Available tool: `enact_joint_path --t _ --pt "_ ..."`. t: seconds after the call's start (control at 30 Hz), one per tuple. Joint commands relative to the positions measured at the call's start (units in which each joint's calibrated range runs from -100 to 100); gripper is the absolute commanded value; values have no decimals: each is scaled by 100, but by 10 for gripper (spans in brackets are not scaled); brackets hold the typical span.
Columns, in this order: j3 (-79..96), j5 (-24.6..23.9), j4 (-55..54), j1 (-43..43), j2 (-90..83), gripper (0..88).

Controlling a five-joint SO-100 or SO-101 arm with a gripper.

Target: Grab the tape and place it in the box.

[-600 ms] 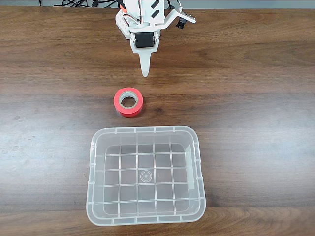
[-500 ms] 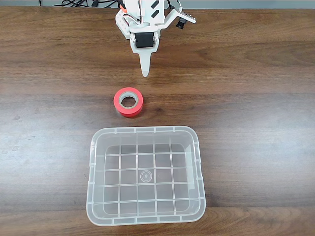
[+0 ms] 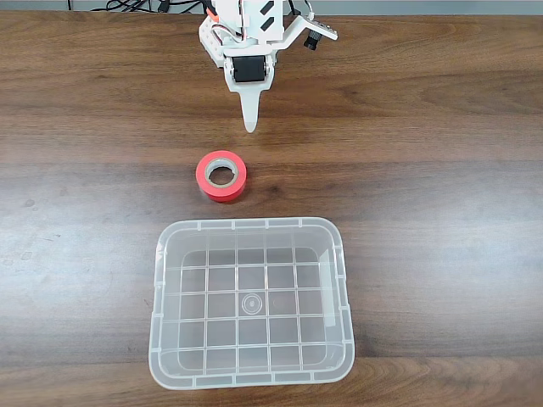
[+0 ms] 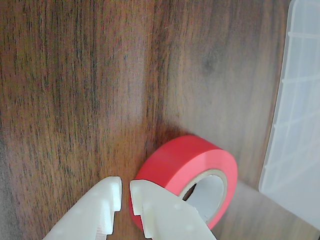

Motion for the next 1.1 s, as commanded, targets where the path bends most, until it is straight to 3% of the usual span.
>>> enact_joint_path --t 0.0,0.73,1.07 --pt "-78 18 4 32 -88 13" --pt "-779 18 -82 119 -80 13" --pt "-1523 198 -493 734 -56 13"
